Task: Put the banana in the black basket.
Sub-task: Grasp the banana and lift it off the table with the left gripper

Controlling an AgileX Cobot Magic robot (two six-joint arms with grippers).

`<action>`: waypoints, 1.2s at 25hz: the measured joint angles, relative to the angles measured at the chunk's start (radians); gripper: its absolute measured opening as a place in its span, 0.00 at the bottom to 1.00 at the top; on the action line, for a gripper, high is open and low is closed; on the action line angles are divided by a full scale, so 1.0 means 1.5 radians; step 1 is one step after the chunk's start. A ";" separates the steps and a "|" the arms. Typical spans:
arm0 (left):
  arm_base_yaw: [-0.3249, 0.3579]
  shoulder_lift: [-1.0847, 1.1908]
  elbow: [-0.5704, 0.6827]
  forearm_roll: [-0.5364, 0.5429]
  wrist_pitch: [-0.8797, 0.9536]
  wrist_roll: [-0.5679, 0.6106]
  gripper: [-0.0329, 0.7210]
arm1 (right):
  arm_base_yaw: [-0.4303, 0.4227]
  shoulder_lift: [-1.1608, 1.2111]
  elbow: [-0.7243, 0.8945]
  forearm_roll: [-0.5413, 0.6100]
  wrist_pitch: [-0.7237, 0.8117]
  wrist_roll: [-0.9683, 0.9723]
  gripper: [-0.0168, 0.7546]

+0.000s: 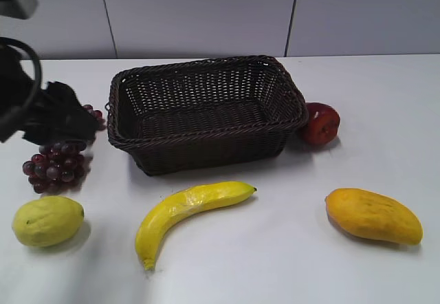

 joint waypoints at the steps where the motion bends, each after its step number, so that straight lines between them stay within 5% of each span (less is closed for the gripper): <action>1: -0.020 0.012 -0.011 0.000 0.005 0.000 0.83 | 0.000 0.000 0.000 0.000 0.000 0.000 0.79; 10: -0.130 0.155 -0.079 -0.002 0.059 0.000 0.83 | 0.000 0.000 0.000 0.000 0.000 0.000 0.79; 30: -0.131 0.371 -0.081 -0.008 -0.016 0.061 0.83 | 0.000 0.000 0.000 0.000 0.000 0.000 0.79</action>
